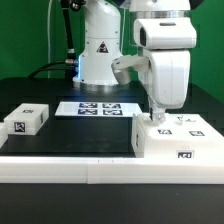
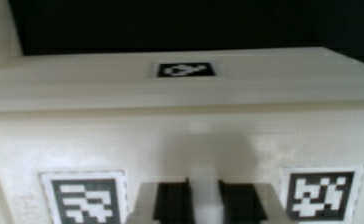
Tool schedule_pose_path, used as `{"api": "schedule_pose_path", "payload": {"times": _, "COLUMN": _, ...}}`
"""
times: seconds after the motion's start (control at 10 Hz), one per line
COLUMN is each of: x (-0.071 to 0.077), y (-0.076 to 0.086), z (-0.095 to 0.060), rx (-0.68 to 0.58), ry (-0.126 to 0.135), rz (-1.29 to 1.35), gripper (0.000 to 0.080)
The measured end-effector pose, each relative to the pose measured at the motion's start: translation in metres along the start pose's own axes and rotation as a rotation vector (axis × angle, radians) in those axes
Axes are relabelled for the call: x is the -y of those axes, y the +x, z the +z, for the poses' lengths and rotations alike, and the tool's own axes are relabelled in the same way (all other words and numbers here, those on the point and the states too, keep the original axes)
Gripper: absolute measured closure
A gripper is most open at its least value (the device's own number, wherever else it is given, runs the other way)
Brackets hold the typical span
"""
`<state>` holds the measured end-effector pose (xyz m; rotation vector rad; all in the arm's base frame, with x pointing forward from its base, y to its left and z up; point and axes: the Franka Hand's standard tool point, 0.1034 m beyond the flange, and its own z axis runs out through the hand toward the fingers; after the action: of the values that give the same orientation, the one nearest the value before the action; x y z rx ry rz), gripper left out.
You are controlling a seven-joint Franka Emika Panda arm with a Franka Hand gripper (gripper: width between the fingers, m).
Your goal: Assemble cabinet
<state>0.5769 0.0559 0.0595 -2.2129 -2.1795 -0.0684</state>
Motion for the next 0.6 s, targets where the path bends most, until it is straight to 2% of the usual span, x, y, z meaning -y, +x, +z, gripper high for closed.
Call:
{"api": "schedule_pose_path", "payload": {"times": 0.4, "x": -0.0001, "y": 0.0, "z": -0.0001, "rx": 0.0, "ry": 0.0, "rz": 0.0, "gripper": 0.0729}}
{"api": "schedule_pose_path", "payload": {"times": 0.6, "x": -0.0001, "y": 0.0, "z": -0.0001, "rx": 0.0, "ry": 0.0, "rz": 0.0, "gripper": 0.0483}}
